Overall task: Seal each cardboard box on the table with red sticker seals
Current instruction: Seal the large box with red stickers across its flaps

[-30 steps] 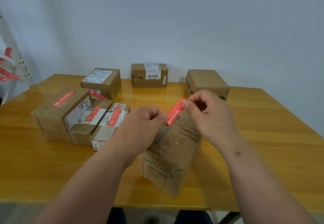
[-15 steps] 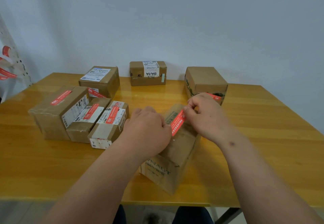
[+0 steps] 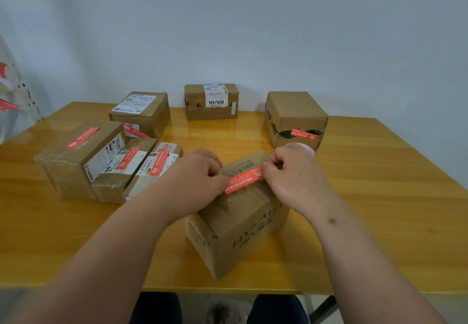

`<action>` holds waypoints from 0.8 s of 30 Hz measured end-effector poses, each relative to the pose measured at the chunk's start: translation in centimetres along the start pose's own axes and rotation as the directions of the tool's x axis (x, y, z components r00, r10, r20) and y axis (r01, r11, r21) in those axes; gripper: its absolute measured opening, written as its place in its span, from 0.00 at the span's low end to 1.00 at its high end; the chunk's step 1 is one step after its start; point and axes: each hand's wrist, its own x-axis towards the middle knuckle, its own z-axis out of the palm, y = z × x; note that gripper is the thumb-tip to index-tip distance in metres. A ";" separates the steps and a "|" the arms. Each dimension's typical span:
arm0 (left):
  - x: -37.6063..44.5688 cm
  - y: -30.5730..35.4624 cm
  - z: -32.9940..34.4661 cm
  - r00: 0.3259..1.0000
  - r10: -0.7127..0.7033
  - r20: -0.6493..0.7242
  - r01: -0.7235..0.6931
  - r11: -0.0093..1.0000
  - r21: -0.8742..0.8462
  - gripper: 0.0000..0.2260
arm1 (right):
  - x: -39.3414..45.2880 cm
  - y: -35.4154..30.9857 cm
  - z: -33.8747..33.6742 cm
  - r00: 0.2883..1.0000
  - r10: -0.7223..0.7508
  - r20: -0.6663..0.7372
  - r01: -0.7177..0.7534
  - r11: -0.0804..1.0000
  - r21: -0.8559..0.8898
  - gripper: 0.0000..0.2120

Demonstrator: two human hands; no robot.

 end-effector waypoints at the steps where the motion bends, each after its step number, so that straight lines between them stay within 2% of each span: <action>1: 0.1 -0.1 -0.1 1.000 -0.023 0.016 0.024 0.999 -0.031 0.11 | 0.0 -0.1 0.0 1.000 -0.002 0.008 0.002 1.000 -0.002 0.13; 7: 0.1 -0.1 0.4 0.998 -0.045 -0.047 0.045 0.999 0.005 0.12 | 0.1 -0.4 0.2 0.998 -0.031 0.047 0.034 0.997 -0.064 0.12; 15: -0.1 0.3 0.5 0.999 -0.001 -0.047 0.006 0.993 0.118 0.13 | 0.2 -0.1 1.0 0.995 -0.102 0.021 0.104 0.987 -0.124 0.09; 24: 0.1 0.2 1.0 0.996 0.040 -0.081 -0.024 0.981 0.190 0.15 | 0.3 0.0 1.1 0.990 -0.140 0.010 0.140 0.976 -0.168 0.09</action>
